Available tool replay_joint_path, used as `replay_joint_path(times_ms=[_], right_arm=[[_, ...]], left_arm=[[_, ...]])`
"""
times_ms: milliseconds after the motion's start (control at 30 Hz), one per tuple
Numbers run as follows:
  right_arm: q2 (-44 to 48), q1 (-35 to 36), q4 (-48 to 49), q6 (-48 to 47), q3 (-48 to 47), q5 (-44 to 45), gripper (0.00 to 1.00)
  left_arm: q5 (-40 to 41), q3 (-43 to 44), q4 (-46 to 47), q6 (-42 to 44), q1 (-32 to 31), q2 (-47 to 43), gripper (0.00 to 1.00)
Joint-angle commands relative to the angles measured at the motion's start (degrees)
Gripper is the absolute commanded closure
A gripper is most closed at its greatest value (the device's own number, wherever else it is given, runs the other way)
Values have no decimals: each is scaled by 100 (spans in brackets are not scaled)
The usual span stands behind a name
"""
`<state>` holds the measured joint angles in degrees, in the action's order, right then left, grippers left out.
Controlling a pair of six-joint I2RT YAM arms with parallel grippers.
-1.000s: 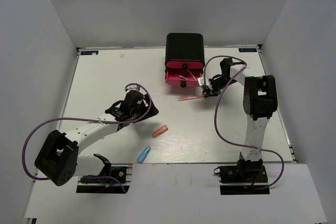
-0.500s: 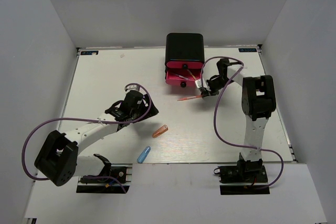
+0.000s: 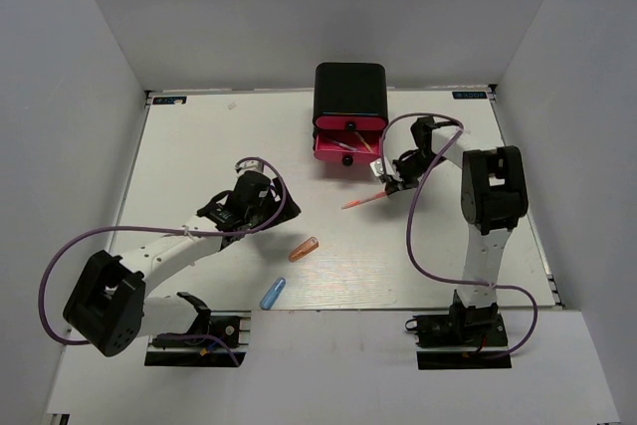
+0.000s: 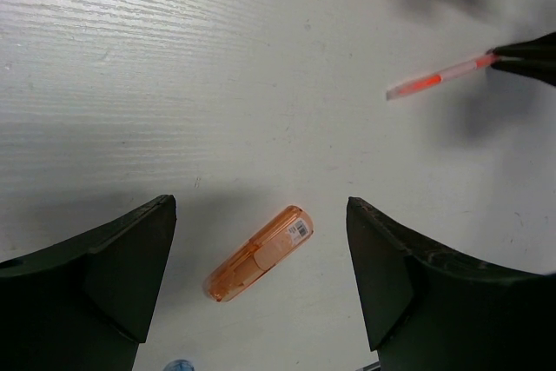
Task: Sort the stationery into containers
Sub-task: Pick up the pen from the center of the board.
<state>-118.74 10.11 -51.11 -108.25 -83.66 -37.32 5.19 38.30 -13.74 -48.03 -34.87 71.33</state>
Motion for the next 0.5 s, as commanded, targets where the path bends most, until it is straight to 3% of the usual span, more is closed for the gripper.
replay_joint_path(times_ms=[0, 233, 400, 433, 467], right_arm=[[438, -18, -628, 172, 271, -299, 100], [1633, 96, -1277, -171, 535, -1004, 100], [2100, 202, -832, 1119, -10, -1822, 100], [2179, 237, -178, 2026, -193, -1910, 100], [2179, 255, 64, 2331, -230, -1884, 100]], left_arm=[[70, -34, 20, 48, 24, -216, 11], [70, -34, 20, 48, 24, -269, 11], [17, -34, -50, 214, 24, -269, 11], [-35, -34, -50, 285, 24, -269, 11], [-36, -34, -111, 433, 24, -269, 11]])
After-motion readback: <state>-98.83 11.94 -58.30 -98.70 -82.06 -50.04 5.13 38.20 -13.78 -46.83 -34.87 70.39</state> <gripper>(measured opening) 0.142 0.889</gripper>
